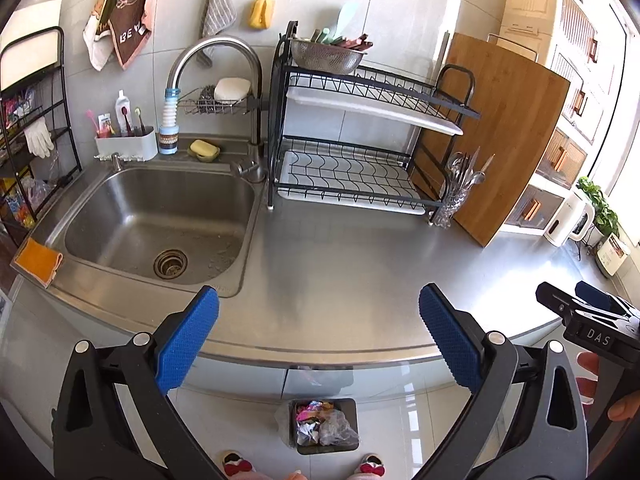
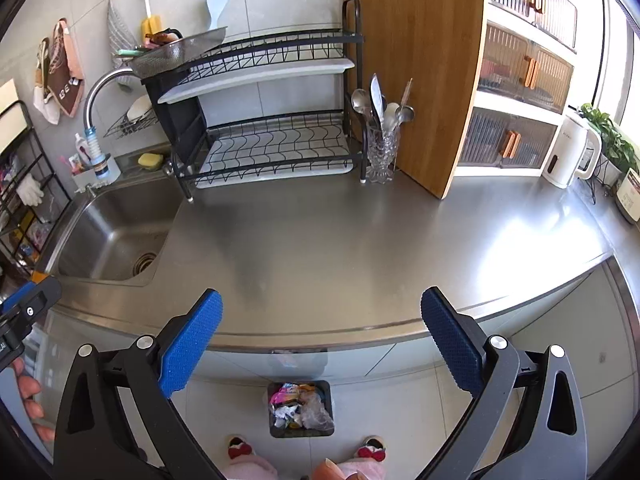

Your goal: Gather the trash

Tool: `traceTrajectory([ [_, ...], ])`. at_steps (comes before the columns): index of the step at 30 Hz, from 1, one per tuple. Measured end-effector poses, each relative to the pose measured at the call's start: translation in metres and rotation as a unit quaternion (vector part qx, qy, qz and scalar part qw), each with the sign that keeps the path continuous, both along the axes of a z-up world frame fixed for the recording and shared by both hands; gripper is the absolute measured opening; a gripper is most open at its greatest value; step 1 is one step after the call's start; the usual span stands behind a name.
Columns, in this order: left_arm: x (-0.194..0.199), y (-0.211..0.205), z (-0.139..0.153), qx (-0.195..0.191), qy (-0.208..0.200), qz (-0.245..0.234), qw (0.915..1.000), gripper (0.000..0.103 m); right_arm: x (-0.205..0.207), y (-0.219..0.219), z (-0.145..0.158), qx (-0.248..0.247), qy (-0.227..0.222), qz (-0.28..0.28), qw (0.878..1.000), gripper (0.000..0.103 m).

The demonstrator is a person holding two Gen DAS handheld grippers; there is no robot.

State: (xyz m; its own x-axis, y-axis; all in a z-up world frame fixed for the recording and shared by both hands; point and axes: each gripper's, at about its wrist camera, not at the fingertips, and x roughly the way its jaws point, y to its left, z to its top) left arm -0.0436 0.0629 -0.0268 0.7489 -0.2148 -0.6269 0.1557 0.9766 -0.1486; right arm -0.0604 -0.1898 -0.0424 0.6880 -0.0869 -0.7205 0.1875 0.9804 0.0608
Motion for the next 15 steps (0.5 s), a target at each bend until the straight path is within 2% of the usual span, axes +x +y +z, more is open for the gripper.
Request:
traceTrajectory([
  [9,-0.005,-0.009,0.021,0.020,-0.027,-0.001,0.9994,0.095,-0.005,-0.009,0.029,-0.006,-0.039,-0.014,0.999,0.100],
  [15,-0.006,-0.014,0.029,0.027,-0.037,0.002,0.9989,0.095,-0.005,-0.011,0.036,-0.007,-0.044,-0.017,0.999,0.100],
])
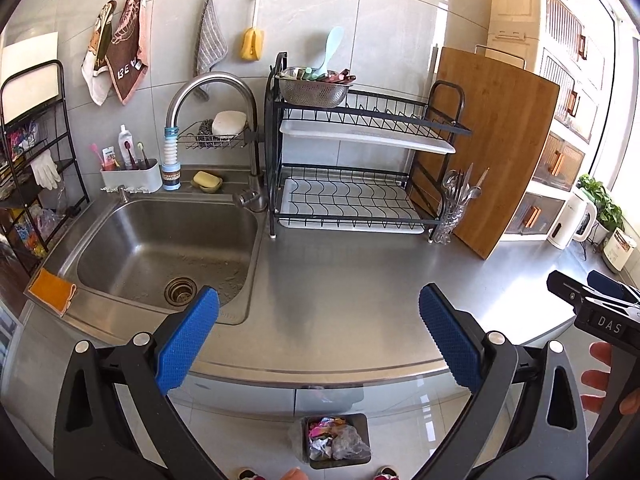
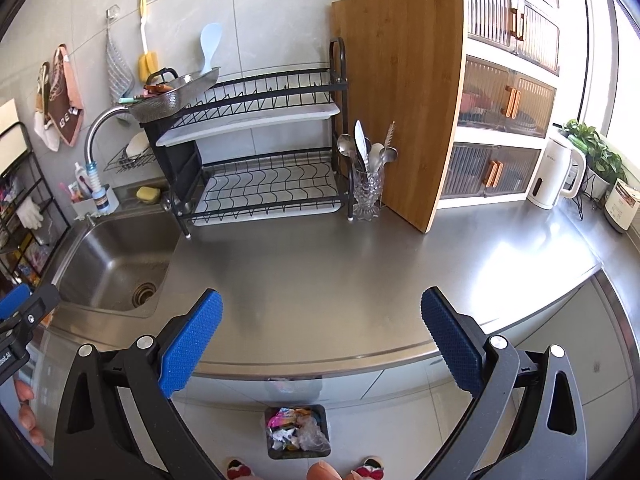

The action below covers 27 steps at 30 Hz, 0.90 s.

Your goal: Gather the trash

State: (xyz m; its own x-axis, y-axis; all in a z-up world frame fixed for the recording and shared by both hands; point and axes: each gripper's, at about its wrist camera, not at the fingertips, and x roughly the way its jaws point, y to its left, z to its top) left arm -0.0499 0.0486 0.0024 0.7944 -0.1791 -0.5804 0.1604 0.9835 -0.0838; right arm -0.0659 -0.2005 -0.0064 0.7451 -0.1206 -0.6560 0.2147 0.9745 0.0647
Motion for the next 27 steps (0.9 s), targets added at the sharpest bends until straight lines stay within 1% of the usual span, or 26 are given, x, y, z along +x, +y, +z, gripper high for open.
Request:
traceTrajectory([
  [9,0.002,-0.006,0.002,0.005,0.000,-0.007,1.0000,0.095,-0.003,0.001,0.010,-0.015,-0.012,-0.007,1.000,0.100],
  [27,0.007,-0.010,0.001,0.005,0.004,-0.009,0.9999,0.095,0.001,0.002,0.011,-0.020,-0.010,-0.007,1.000,0.100],
])
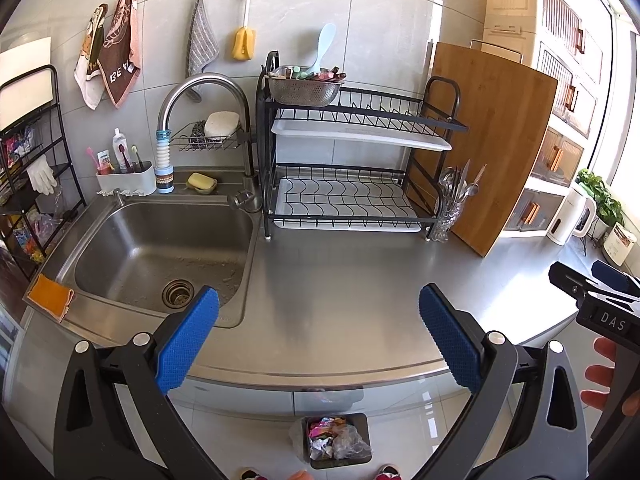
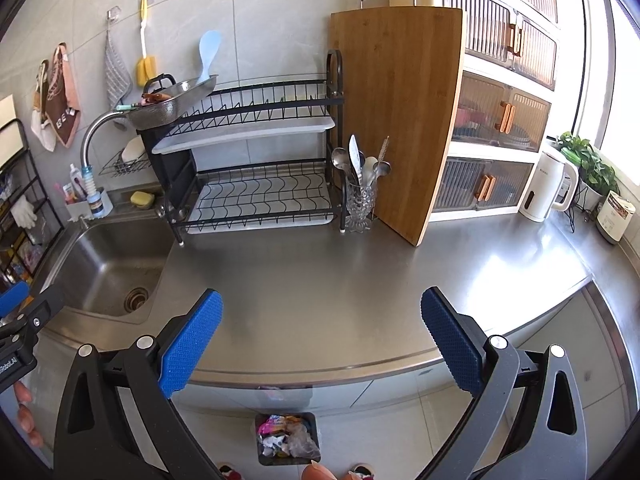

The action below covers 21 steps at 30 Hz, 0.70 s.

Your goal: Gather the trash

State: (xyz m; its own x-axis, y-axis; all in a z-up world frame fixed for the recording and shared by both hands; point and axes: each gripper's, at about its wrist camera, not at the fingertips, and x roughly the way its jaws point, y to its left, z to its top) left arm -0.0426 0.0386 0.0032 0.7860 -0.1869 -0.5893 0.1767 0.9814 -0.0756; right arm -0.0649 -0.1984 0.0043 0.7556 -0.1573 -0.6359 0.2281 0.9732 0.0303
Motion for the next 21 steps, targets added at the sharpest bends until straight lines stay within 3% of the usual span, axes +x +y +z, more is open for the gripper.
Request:
traceTrajectory([
  [21,0.012,-0.003,-0.001,0.003,0.000,-0.001,1.0000,0.095,0.010,-0.003,-0.001,0.002,0.003,0.002,1.000,0.100],
])
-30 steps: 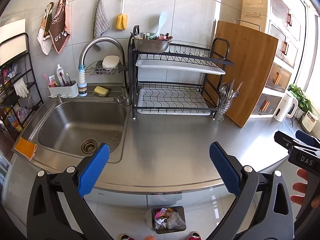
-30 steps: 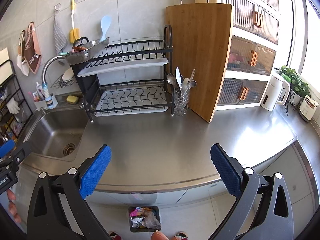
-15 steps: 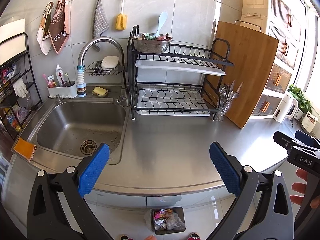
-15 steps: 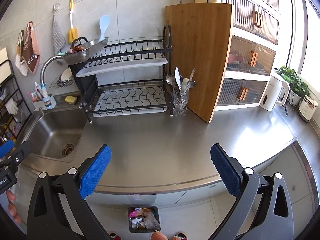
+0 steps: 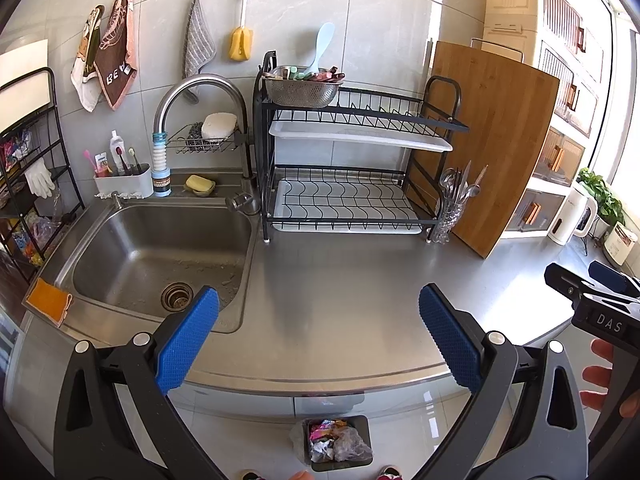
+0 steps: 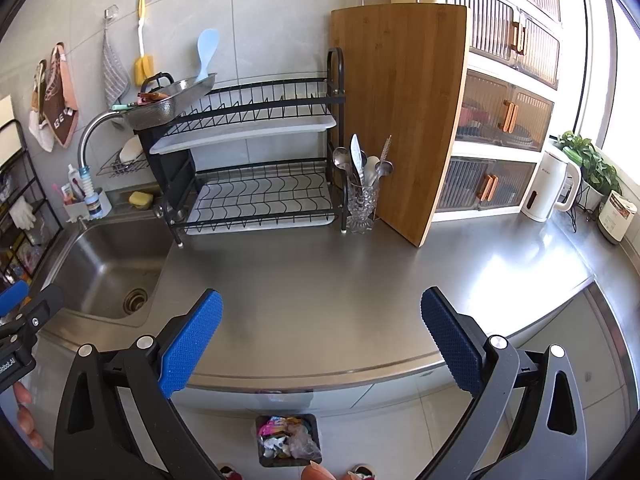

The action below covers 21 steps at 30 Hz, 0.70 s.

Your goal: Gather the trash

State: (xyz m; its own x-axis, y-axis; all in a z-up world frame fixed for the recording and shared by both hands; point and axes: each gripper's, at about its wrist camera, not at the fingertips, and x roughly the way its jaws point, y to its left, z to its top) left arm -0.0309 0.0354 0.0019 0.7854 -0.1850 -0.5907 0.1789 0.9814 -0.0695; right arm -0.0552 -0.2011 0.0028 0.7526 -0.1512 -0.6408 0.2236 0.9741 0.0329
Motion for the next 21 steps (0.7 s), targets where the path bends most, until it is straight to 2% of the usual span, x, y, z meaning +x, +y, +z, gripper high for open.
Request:
traceTrajectory([
  [21,0.0088,-0.0033,-0.0031,-0.004,0.006,-0.004,1.0000,0.095,0.0100,0.0026,-0.0050,0.001,0.009,0.002,1.000,0.100],
])
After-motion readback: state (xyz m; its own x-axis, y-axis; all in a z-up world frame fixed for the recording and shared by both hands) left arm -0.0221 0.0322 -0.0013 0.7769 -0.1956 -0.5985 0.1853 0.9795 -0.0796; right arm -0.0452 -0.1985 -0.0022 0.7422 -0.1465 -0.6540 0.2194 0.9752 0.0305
